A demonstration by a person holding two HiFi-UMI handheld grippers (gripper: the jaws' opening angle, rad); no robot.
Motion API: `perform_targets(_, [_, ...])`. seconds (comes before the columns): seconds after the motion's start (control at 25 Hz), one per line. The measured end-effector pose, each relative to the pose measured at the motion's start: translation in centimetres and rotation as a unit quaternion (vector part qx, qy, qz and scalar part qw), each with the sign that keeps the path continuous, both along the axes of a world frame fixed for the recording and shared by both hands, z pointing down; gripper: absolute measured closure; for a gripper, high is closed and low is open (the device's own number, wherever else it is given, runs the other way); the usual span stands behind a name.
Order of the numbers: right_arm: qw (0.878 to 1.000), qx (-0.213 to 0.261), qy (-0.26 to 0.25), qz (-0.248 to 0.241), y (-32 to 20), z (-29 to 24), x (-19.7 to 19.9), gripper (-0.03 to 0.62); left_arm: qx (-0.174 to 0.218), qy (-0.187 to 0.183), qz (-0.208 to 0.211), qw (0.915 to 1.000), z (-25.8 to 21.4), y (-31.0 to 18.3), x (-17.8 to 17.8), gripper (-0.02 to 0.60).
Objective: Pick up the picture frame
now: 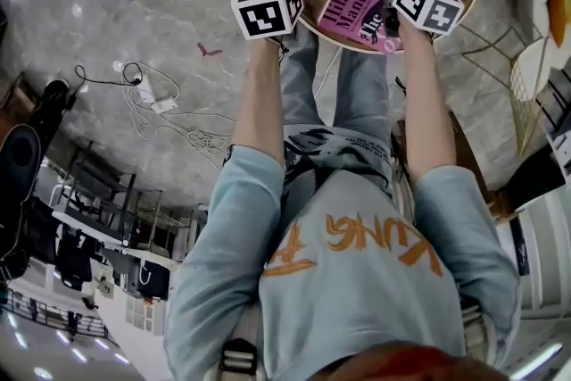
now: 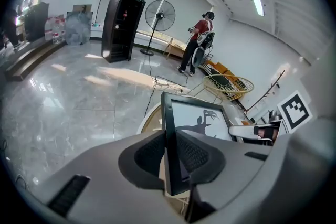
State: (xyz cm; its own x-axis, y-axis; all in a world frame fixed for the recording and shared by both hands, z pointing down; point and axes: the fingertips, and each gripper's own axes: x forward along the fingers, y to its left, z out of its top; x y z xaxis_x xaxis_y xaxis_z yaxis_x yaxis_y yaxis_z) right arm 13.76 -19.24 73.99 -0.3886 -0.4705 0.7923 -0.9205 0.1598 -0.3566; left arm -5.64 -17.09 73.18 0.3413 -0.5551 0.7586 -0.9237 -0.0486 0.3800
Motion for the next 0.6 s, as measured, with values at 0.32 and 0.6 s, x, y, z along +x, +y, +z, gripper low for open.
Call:
perform_targets(0.32, [0.996, 0.079, -0.030, 0.019, -1.1, -11.0, -2.2, 0.525, 0.080, -0.011, 0.002, 0.9968, -11.7, -1.8, -2.3, 0.500])
perform_targets(0.6, [0.988, 0.138, -0.046, 0.041, -1.8, -19.2, -2.6, 0.525, 0.147, -0.023, 0.016, 0.9887, -20.6, -3.1, -2.7, 0.501])
